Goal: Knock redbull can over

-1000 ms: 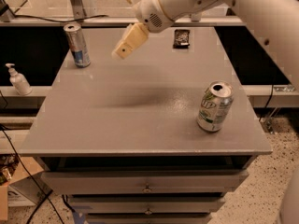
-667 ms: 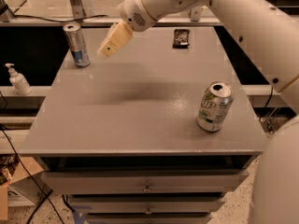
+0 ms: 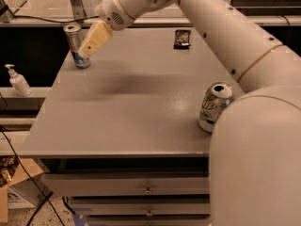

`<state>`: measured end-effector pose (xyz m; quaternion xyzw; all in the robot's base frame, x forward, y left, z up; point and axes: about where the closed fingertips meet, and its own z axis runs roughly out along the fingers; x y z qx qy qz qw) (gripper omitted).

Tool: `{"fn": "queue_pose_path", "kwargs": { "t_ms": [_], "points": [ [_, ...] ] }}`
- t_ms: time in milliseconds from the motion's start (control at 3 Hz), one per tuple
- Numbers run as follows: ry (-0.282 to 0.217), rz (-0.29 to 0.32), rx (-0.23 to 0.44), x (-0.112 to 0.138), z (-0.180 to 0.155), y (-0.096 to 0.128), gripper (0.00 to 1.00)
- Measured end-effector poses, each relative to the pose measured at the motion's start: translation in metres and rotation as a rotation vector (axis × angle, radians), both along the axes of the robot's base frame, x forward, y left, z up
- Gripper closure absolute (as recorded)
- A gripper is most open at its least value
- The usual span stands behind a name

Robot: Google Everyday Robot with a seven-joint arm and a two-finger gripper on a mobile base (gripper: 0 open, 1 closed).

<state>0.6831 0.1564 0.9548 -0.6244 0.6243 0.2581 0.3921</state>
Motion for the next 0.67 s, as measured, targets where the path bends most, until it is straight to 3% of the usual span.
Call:
{"fn": "queue_pose_path", "kwargs": {
  "t_ms": [333,667],
  "points": [
    [0.014,0.047,0.01,0.007,-0.006,0.025,0.0],
    [0.012,0.054,0.013,0.015,-0.011,0.039,0.0]
  ]
}}
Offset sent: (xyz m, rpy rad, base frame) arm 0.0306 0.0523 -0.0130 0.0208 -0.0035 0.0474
